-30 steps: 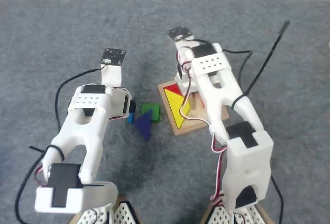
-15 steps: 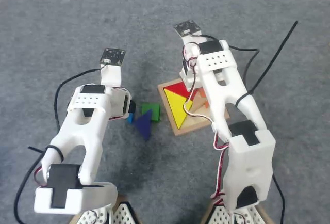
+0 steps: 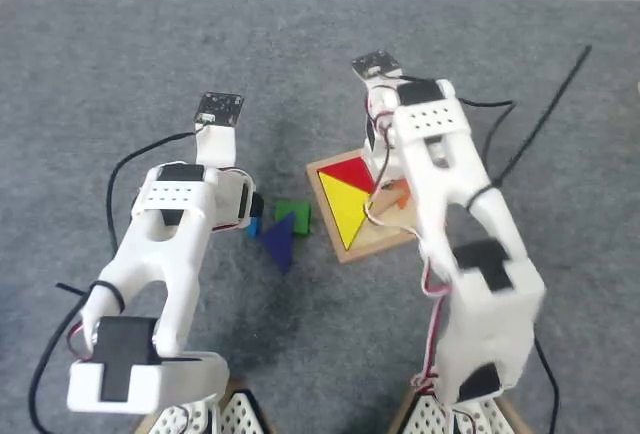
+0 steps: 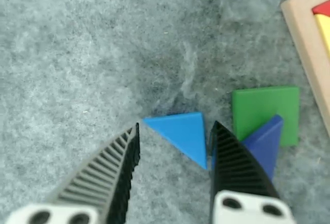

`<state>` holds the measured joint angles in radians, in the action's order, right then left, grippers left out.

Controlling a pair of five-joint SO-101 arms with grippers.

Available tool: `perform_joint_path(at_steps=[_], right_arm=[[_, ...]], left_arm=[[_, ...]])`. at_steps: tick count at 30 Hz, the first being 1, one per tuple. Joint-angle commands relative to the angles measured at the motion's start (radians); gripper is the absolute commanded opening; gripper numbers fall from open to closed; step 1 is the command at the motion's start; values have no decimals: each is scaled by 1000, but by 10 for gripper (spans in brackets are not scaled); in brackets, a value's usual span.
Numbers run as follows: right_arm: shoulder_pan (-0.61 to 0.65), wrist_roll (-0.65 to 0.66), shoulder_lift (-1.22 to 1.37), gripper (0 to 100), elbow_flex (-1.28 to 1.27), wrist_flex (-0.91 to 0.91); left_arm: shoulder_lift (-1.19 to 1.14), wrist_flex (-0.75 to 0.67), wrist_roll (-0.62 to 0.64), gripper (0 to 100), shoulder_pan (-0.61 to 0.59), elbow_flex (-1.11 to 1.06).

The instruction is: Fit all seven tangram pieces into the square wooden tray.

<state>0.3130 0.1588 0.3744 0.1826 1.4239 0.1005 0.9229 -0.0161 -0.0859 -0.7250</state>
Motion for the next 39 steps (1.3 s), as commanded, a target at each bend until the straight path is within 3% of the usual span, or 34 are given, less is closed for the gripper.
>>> perform_joint_path(at_steps=[1, 4, 7, 23, 39], right_arm=[[21, 8, -315, 224, -313, -205], [19, 21, -472, 223, -565, -363], [-1, 37, -516, 221, -640, -387], [-36, 48, -194, 220, -422, -377], [-53, 84, -176, 220, -333, -415]], left_arm=[[6, -21, -8, 216, 8, 18], [6, -21, -8, 216, 8, 18], [6, -21, -8, 216, 8, 18], [6, -21, -8, 216, 8, 7], [6, -21, -8, 216, 8, 7]])
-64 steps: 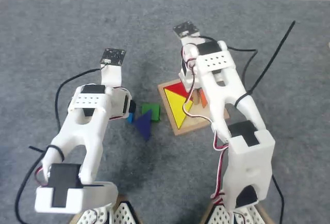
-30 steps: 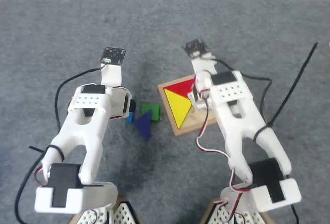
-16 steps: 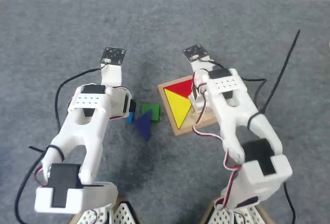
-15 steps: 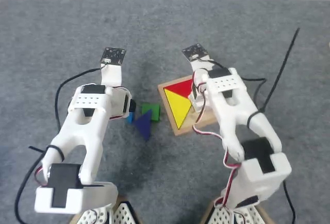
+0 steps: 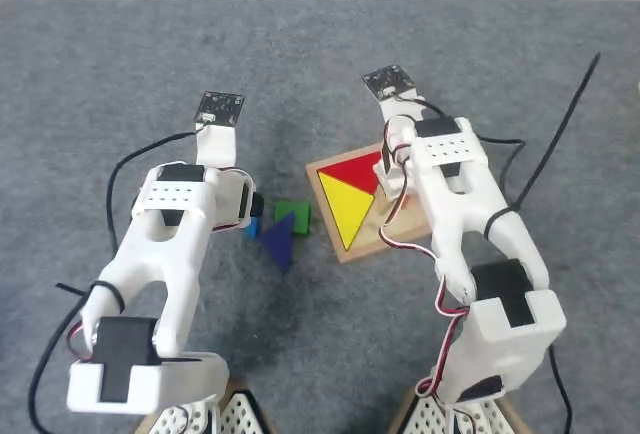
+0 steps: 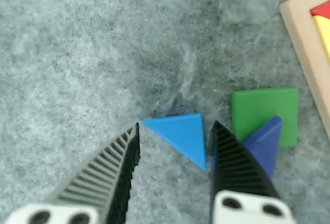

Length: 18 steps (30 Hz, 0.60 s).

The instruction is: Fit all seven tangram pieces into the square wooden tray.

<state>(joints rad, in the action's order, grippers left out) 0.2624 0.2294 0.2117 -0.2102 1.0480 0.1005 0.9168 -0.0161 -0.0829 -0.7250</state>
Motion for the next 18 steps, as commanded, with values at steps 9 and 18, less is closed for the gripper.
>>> perform_joint_path(at_steps=[9, 18], right_arm=[[-25, 9, 13, 222, 80, -21], [-18, -3, -150, 223, -87, -124]], left_arm=[[6, -17, -8, 216, 5, 4], [6, -32, -8, 216, 5, 2]])
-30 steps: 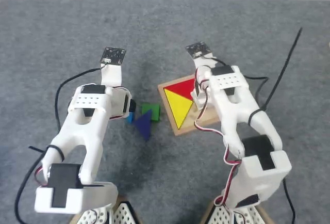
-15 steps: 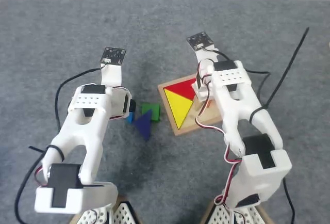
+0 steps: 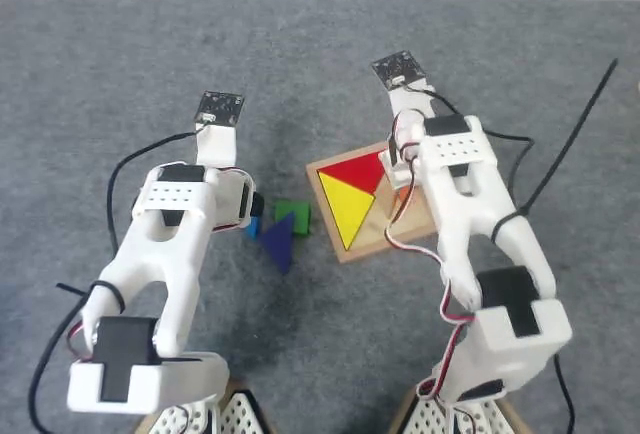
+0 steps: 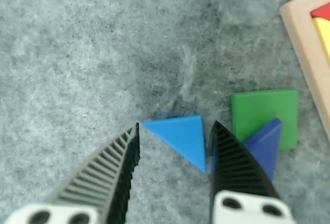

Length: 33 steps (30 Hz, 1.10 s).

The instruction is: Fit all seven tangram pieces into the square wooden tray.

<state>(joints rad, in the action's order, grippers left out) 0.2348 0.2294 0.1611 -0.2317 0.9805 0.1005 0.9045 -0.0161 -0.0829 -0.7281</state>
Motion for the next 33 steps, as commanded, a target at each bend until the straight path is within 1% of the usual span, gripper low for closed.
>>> perform_joint_path(at_steps=[1, 5, 8, 18, 22, 24, 28, 33], right_arm=[[12, -3, -101, 223, -81, -59], [5, -2, -64, 221, -94, -16], [13, -2, -13, 221, -74, -33], [38, -3, 168, 221, 132, -7], [62, -9, 140, 223, 133, -13], [54, -12, 108, 223, 127, -7], [10, -34, 4, 223, 46, -41], [-4, -26, -122, 223, -94, -104]], left_arm=[[6, -20, -8, 216, 5, 5], [6, -18, -8, 216, 5, 5], [6, -18, -8, 216, 5, 5], [6, -20, -8, 216, 5, 5], [6, -20, -8, 216, 5, 5], [6, -21, -8, 216, 5, 5], [6, -21, -8, 216, 5, 5], [6, -20, -8, 216, 5, 4]])
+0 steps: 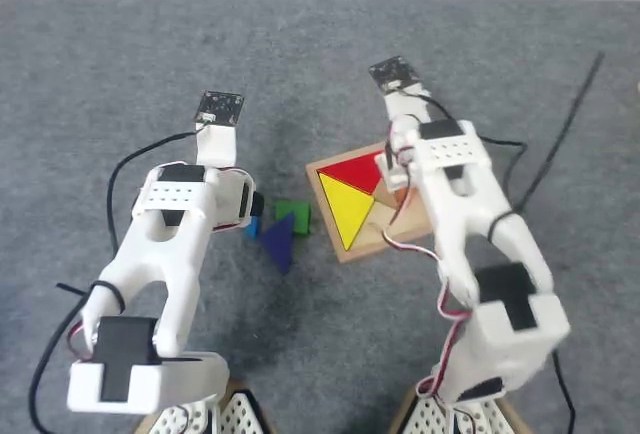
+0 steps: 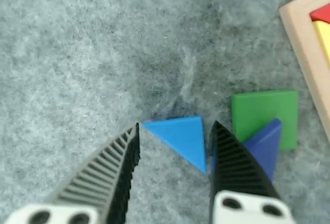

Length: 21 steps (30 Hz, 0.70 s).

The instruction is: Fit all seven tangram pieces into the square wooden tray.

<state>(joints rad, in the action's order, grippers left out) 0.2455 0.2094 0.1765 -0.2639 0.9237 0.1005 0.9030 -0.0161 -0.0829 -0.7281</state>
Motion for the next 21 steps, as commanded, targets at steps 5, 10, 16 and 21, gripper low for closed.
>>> perform_joint_path(at_steps=[5, 10, 16, 21], right_arm=[[-31, -3, -94, 221, -92, -33], [-30, 18, 35, 221, -29, -35], [-19, 18, 107, 221, 38, -33], [-5, 17, 108, 221, 69, -38]], left_arm=[[6, -17, -8, 216, 5, 4], [6, -20, -8, 216, 5, -2], [6, -23, -8, 216, 5, -5], [6, -23, -8, 216, 5, -5]])
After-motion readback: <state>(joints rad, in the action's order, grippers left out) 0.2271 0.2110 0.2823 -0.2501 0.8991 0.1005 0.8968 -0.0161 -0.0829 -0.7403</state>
